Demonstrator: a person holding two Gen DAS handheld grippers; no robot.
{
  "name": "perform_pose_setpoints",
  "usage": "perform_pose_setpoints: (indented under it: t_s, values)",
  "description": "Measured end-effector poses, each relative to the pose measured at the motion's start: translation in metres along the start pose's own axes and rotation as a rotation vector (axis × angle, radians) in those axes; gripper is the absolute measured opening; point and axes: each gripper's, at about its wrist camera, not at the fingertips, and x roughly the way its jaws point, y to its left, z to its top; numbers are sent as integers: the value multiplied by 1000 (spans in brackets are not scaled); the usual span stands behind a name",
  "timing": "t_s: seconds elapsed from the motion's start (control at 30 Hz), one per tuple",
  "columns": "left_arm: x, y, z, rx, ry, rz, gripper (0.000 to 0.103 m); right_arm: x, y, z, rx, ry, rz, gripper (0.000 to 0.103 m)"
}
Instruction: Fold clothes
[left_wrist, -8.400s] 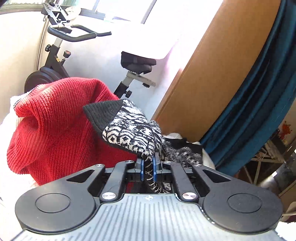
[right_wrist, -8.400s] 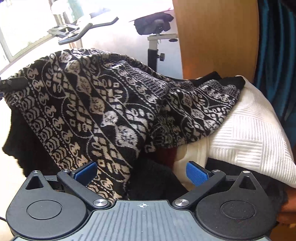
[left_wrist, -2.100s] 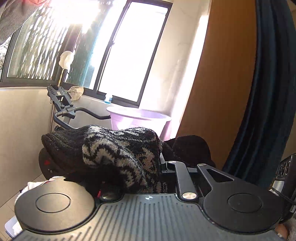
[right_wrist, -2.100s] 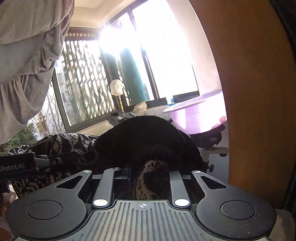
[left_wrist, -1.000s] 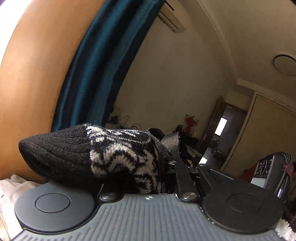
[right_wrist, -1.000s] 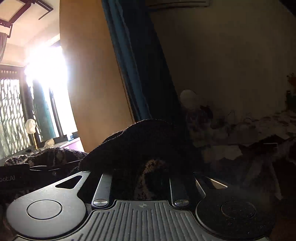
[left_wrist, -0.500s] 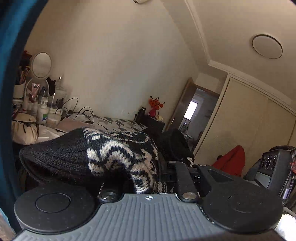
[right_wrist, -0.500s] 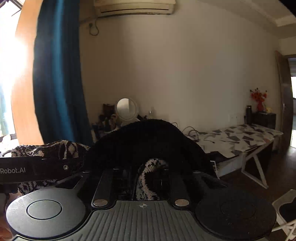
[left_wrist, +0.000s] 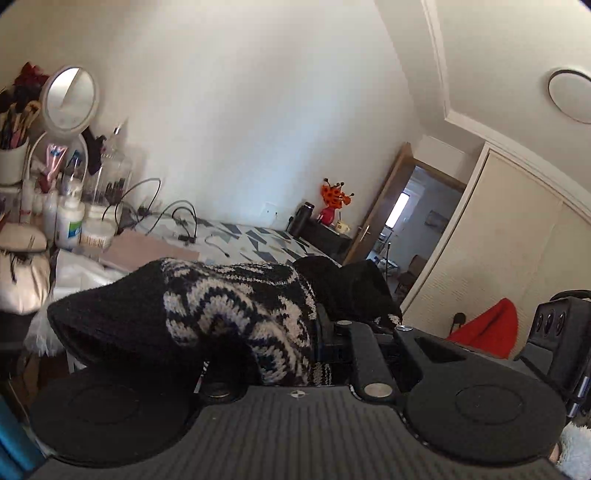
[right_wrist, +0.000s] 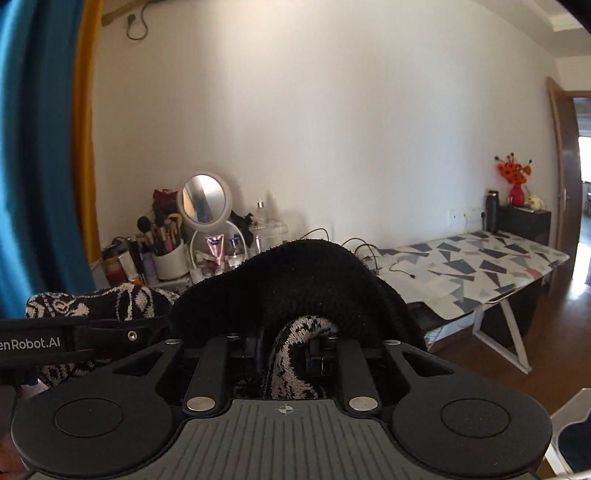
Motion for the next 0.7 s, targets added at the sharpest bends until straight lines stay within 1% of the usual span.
perform_pose_setpoints:
  t_s: [0.03,0.13,0.23,0.37,0.5,0.7]
  values:
    - [10,3,5,8,1,3,18,16,-6,6,5,1,4,17]
    - [40,13,16,-12,24,22,18,56,-21,18,11,6,16,17]
    - [67,25,21,-40,35,61,18,96,-35,30,12,12,30,17]
    - [102,36,27,-91,44,124,18,139,-46,38,10,36,82,17]
    - [139,31,34,-115,19,183,18,178,-76,49,-9,52,151,17]
    - [202,2,46,-165,-32,262,18,225,-136,83,-53,81,259,17]
